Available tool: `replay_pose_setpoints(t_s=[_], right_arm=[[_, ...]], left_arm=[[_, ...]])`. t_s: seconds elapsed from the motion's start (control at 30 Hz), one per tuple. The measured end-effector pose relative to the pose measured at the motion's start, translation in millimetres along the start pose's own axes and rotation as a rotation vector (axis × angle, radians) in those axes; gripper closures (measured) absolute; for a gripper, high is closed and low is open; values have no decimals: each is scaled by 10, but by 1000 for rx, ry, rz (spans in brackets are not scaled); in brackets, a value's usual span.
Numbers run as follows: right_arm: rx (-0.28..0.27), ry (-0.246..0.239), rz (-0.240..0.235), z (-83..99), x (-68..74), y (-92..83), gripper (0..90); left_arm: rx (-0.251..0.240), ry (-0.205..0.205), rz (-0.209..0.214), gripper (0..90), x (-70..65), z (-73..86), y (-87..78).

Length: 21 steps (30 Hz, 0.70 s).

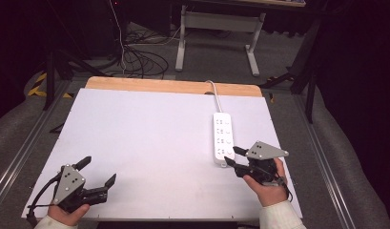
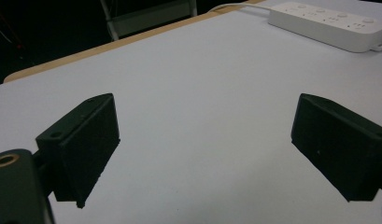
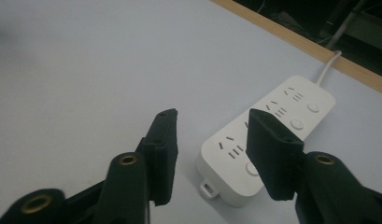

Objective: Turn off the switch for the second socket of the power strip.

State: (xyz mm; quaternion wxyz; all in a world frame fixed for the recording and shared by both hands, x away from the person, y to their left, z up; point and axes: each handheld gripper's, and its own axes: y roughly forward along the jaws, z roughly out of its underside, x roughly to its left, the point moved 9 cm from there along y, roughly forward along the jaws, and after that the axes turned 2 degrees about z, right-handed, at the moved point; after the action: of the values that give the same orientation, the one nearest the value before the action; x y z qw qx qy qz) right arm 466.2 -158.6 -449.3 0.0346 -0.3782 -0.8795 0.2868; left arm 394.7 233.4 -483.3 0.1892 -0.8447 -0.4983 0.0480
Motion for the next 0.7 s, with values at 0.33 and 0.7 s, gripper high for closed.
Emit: replay_pose_setpoints(t_s=[0.33,0.7], right_arm=[[48,26,-16,-221,-194,105,874],[82,39,9,-344,-406,297,900]], left_arm=[[0,2,-3,85,9,3,-5],[2,5,-7,85,6,4,-5]])
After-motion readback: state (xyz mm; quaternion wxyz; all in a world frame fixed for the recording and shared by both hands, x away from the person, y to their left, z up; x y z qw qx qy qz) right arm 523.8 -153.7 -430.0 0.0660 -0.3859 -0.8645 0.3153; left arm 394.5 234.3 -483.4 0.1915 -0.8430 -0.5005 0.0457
